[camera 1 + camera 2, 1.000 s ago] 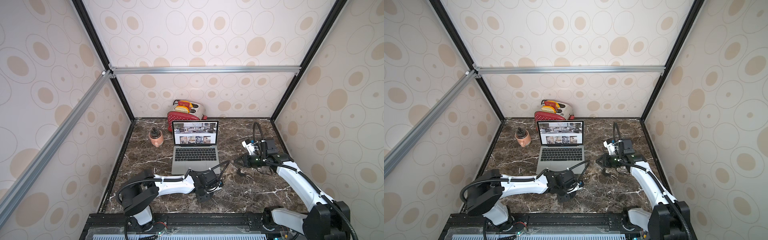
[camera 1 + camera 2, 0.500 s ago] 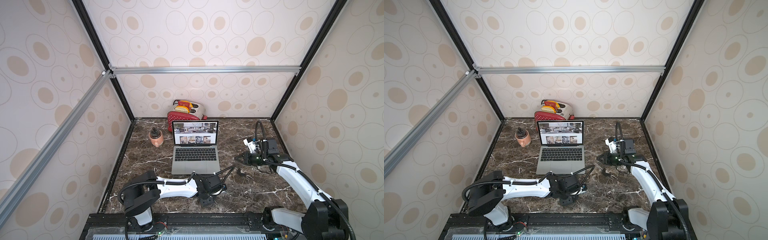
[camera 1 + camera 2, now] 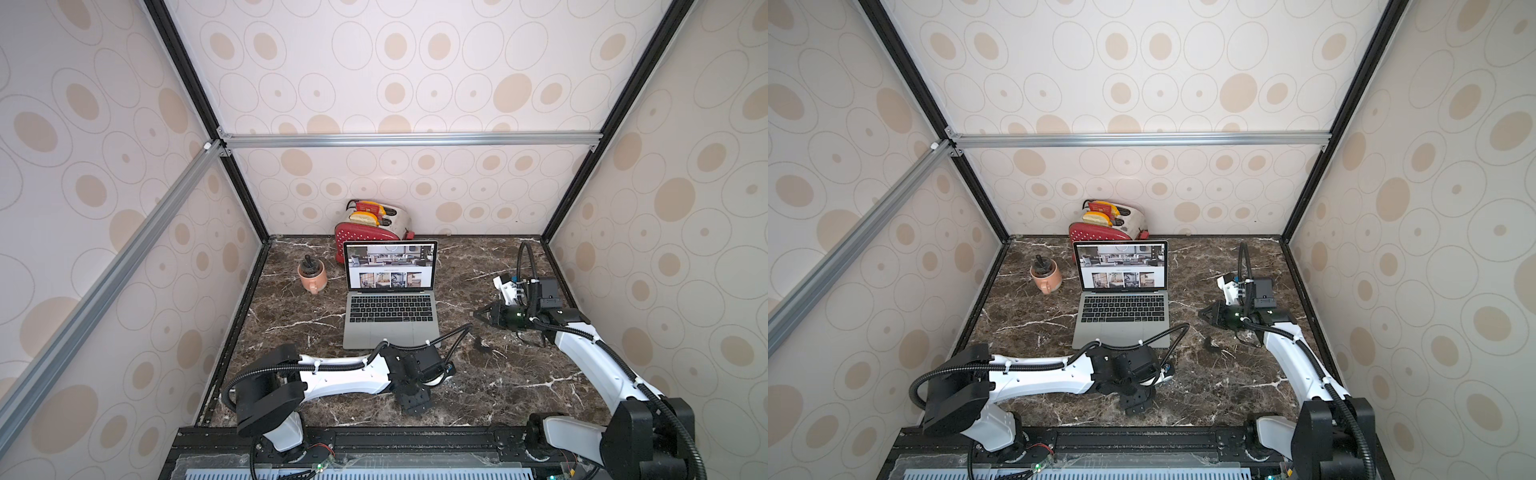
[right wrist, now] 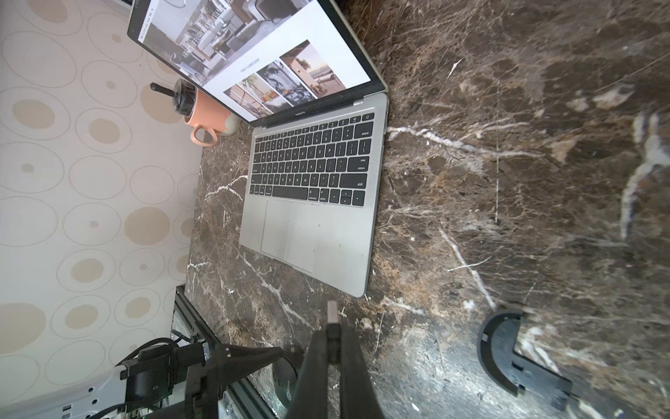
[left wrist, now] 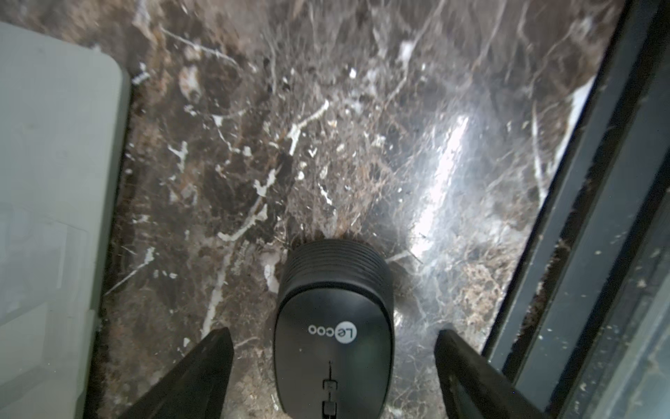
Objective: Insert the wireless mouse receiver into the laptop
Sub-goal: Place the mouse at the center of the board, then adjust the laptop at the center of the board.
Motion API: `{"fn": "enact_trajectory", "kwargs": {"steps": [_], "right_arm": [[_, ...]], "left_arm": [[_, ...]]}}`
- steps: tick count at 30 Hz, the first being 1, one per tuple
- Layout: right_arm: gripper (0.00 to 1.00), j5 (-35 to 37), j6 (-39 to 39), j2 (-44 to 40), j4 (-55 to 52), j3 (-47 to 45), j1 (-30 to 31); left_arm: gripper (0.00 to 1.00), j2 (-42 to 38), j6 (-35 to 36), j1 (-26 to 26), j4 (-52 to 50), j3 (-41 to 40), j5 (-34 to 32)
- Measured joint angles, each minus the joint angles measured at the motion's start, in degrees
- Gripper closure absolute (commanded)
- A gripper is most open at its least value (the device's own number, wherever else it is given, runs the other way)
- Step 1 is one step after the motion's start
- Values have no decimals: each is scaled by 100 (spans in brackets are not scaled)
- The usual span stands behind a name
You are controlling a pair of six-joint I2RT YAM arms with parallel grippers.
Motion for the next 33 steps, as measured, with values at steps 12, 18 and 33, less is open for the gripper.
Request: {"fn": "enact_trajectory", "kwargs": {"steps": [12,18,33], "right_arm": [[100,269,177,-269,424,-223,-470],[100,227,363,-264,739,-374,-769],[100,-245,728,129,1528,-717,-1274]], "left_arm": [[1,704,-820,568,-125,1779,-892],[1,2061,-1233,708,-918,3248,-1635],[1,3543,-2159,925,-2387,4811,-2304]]}}
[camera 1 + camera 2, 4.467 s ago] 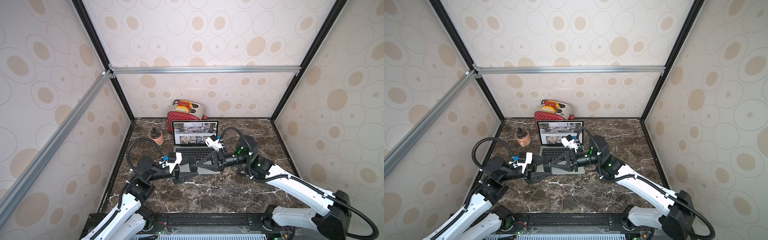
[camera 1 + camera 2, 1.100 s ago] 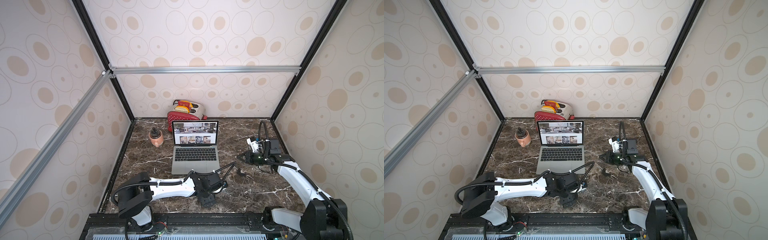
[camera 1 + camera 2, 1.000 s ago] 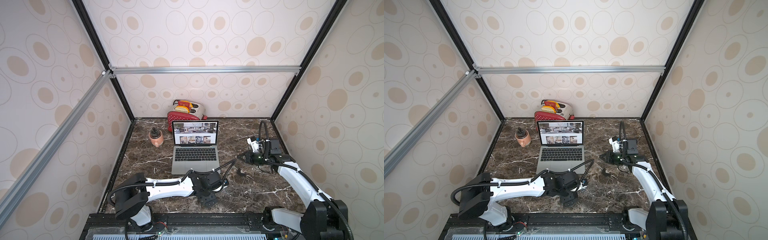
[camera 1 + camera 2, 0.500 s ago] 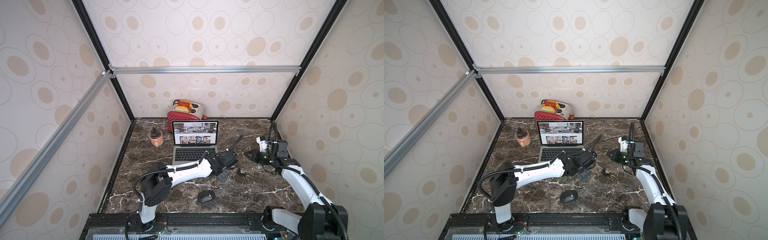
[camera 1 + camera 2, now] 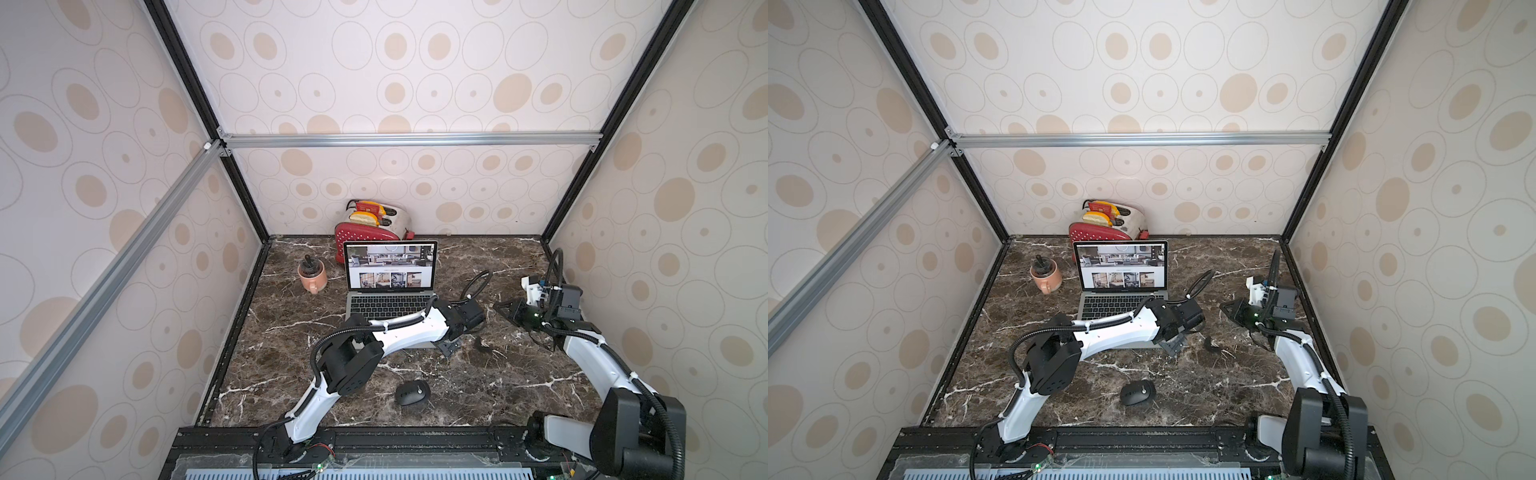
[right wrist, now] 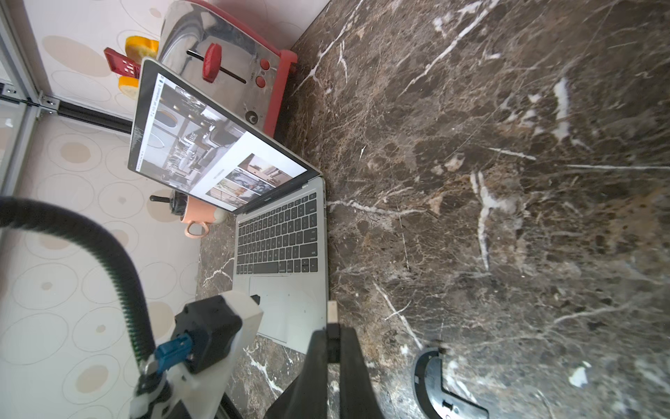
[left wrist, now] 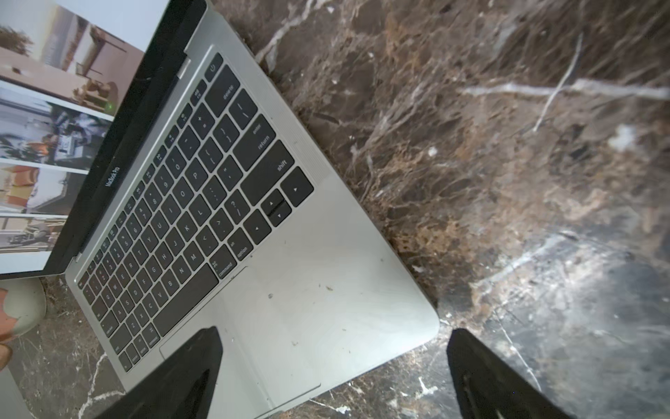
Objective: Insert the wireless mouse receiver into the laptop
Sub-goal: Adjust the laptop at the center of the board.
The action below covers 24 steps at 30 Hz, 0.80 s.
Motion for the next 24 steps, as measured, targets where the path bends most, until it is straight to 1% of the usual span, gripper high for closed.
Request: {"fn": "enact_trajectory", "kwargs": {"steps": [11,20,24], "right_arm": [[100,-284,149,146,260,-24,-7],[100,-426,216,188,393,-24,-7],[100,-444,236,190,393,-24,-7]], "left_arm": [[1,348,-118,31,-50,393,-37],[1,442,-125,35,-35,382,-101],[1,437,-175,39,74,179,-120]]}}
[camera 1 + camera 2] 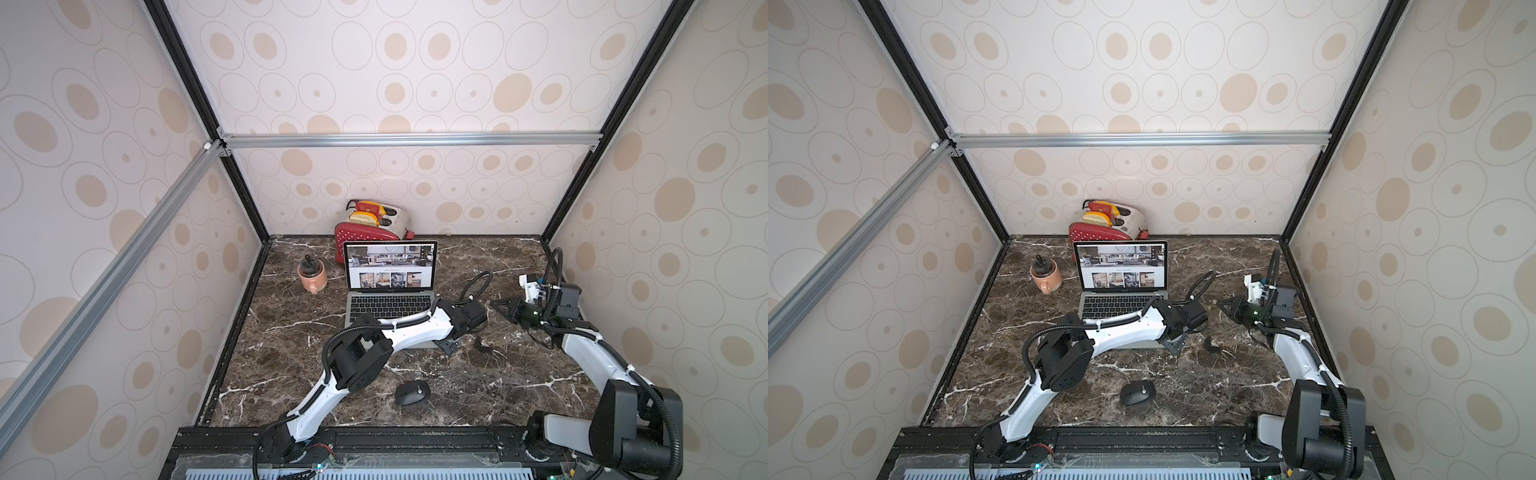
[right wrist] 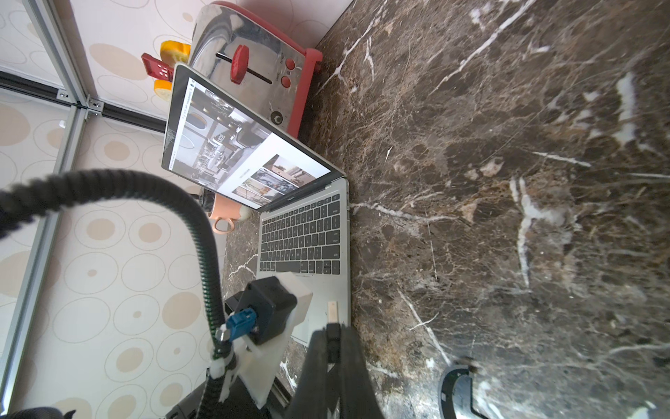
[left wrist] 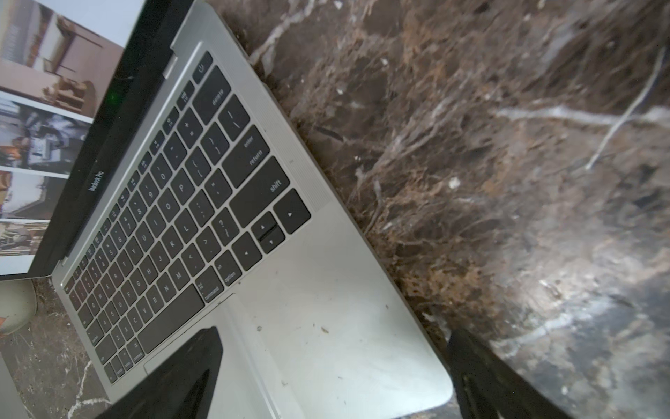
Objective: Insert the wireless mouse receiver into the laptop
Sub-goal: Adjust the laptop at the center of the board.
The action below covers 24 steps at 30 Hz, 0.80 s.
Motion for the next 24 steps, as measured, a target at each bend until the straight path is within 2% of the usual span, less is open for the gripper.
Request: {"fn": "enact_trajectory", "kwargs": {"steps": [18,24], "right_arm": [[100,-35,2,15,0,0,11],[100,76,4,149,66,0,382]], "left_arm": [[6,-859,-487,-4,540,-1449,125],[4,-1425,-629,-4,651,-2057,278]]}}
